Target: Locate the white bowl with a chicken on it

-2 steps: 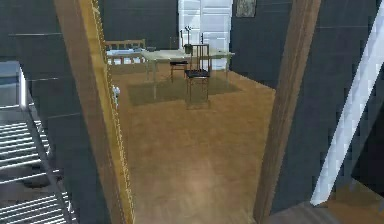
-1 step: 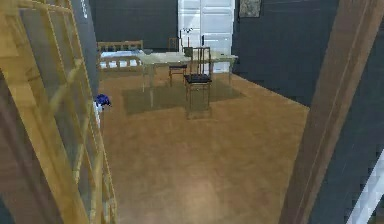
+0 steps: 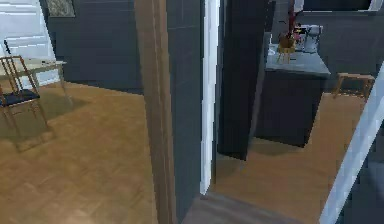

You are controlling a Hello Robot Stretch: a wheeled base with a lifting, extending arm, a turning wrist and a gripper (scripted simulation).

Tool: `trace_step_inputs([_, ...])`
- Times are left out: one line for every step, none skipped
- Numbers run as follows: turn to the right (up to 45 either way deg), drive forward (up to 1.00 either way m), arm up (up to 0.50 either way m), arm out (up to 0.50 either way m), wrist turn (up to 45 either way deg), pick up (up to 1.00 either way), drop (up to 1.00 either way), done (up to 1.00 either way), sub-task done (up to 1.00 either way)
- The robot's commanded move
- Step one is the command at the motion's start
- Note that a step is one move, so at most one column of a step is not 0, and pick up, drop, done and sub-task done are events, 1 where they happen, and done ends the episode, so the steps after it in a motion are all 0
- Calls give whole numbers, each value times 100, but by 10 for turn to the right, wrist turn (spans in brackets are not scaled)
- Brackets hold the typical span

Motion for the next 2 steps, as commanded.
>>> trace_step_inputs([270,0,0,0,0,0,0,0,0])
trace_step_inputs([0,100,0,0,0,0,0,0,0])
